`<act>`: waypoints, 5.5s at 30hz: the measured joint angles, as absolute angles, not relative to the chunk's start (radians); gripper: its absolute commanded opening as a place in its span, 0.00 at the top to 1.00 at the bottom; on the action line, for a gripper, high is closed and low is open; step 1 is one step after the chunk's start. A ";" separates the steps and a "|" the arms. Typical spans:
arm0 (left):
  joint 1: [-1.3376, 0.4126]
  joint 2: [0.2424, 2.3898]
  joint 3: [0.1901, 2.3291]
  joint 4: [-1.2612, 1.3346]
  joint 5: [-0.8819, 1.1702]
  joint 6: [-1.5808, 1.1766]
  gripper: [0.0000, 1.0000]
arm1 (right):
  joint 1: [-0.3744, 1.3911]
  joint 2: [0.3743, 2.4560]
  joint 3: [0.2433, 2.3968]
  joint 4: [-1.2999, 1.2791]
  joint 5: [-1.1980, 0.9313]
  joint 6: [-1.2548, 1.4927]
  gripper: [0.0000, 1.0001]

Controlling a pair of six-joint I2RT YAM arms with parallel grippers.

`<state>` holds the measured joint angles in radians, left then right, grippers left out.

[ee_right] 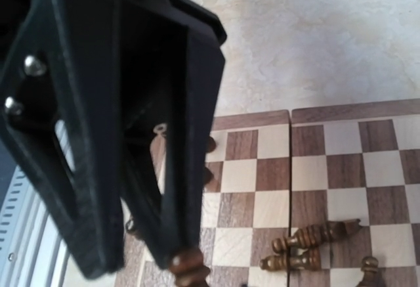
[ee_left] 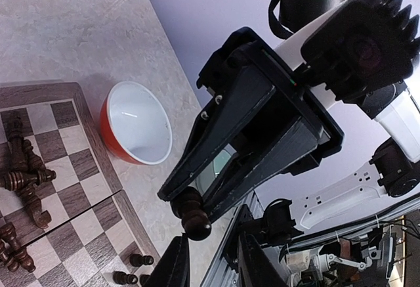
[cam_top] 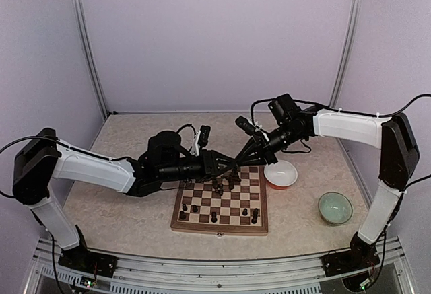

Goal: Set up the chess pieces on the board
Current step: Pass from the right arm to the left, then place the pawn on c7, then pick up the chess pile from the chessboard.

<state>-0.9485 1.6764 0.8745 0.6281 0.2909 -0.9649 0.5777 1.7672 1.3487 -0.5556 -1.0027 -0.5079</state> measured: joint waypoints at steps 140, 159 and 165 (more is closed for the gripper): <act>-0.842 1.586 1.184 -0.282 -0.200 -0.464 0.29 | 0.646 1.777 1.266 -0.462 -0.507 -0.618 0.70; -0.867 1.848 1.301 -0.249 -0.017 -0.591 0.35 | 0.645 1.917 1.256 -0.455 -0.425 -0.639 0.77; -0.834 1.855 1.301 -0.239 0.027 -0.601 0.34 | 0.645 1.973 1.319 -0.459 -0.425 -0.636 0.78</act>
<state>-0.8341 1.8545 1.3006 -0.2386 0.0269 -0.6014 0.6449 1.9732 1.3190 -0.4587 -0.4248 -0.6365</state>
